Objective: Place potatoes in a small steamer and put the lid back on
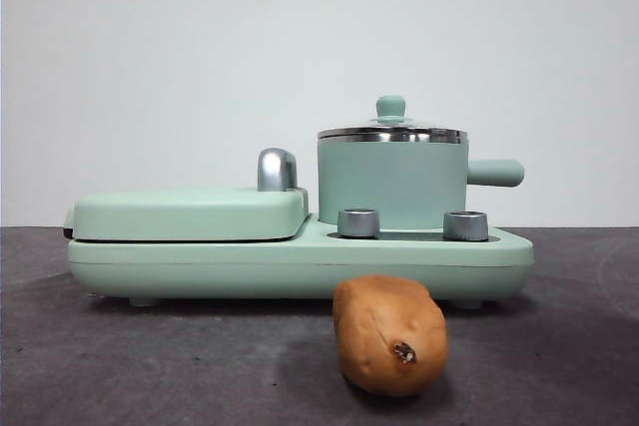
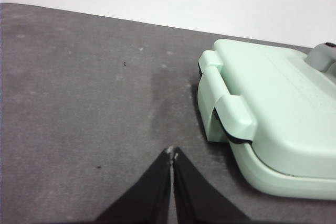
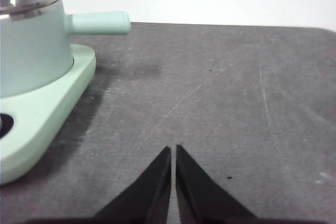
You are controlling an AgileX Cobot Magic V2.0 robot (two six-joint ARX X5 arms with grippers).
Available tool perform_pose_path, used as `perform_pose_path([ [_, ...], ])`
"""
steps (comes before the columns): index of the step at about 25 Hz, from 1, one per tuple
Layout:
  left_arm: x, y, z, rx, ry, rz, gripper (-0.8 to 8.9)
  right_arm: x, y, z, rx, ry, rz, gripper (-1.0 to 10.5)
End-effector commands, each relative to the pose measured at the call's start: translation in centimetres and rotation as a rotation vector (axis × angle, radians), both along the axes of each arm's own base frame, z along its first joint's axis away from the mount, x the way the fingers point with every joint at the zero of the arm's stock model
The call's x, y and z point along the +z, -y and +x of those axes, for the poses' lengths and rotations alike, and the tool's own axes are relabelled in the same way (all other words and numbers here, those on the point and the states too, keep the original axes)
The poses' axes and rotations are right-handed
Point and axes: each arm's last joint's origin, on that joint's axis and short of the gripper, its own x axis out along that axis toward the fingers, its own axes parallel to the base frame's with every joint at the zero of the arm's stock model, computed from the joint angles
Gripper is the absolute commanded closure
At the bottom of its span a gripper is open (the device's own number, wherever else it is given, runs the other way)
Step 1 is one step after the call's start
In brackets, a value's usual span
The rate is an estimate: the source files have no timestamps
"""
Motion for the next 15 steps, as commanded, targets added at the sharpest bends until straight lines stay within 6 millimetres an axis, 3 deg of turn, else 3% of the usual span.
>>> perform_pose_path([
  [1, 0.0, 0.0, 0.1, 0.018, 0.024, -0.096, 8.06, 0.2, -0.1, 0.0, 0.013, 0.005, 0.129, 9.4],
  [8, 2.9, 0.5, -0.2, -0.098, -0.005, -0.238, 8.05, 3.5, -0.4, -0.7, 0.071, 0.026, 0.358, 9.4],
  [15, 7.2, 1.2, 0.5, -0.231, -0.088, -0.262, 8.05, 8.7, -0.6, -1.6, 0.159, -0.026, 0.391, 9.4],
])
